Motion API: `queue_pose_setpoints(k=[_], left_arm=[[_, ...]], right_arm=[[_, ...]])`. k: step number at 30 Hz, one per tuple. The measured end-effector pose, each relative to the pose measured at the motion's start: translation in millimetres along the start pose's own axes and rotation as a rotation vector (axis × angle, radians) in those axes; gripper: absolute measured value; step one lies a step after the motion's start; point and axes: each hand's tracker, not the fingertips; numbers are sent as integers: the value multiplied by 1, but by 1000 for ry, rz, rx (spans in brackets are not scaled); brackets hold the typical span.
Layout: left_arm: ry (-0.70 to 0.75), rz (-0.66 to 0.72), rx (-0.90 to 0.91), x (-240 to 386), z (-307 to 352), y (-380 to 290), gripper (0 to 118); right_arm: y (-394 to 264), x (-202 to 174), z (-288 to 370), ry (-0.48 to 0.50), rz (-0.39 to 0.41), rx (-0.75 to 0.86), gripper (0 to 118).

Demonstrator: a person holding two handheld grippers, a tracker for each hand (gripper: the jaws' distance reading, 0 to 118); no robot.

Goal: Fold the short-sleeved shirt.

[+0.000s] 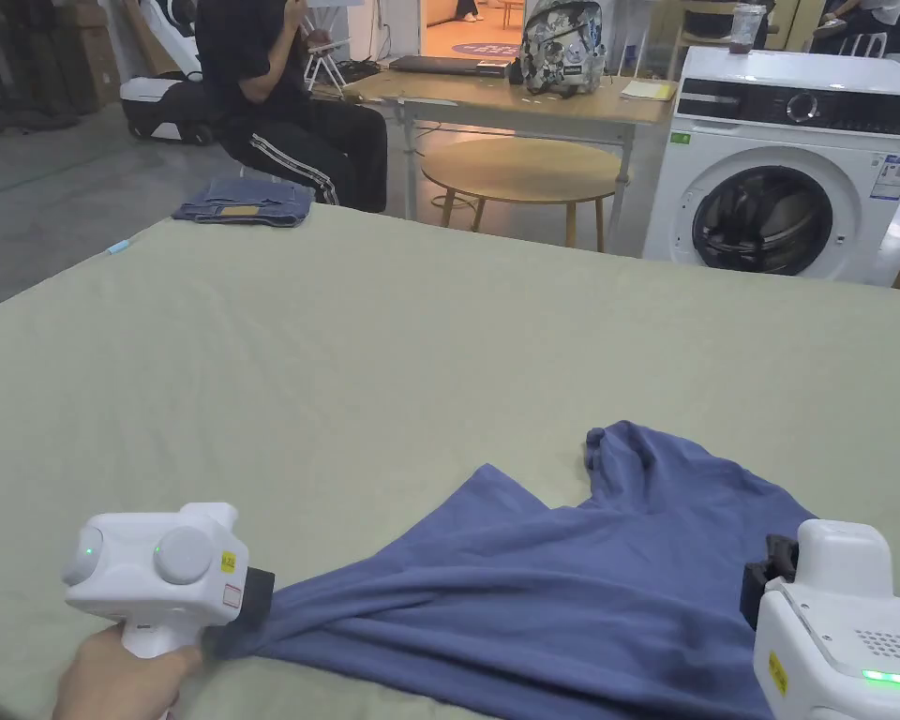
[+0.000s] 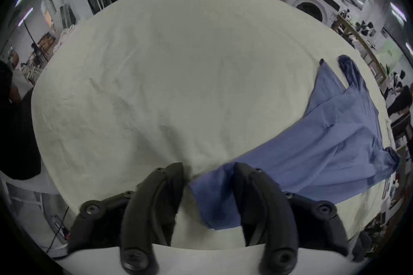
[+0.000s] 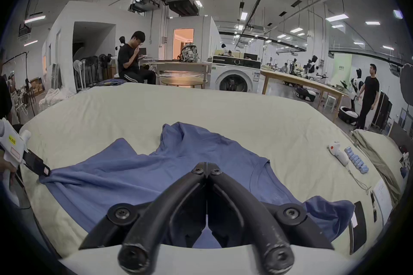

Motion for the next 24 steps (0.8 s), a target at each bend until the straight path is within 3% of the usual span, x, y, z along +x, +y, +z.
queue_pose_setpoints(k=[2,3,19,24], left_arm=[[-65,-18,5,0,1,3,21],[-55,-2,7,2,6,2,2],[-160,20,142,-13,44,22,0],[-138,1,127,-5,39,21,0]], right_arm=[[0,-1,0,5,1,-5,0],[-1,-2,0,6,3,-8,0],[19,33,-28,-16,5,-27,0],[38,58,-73,14,12,-158,0]])
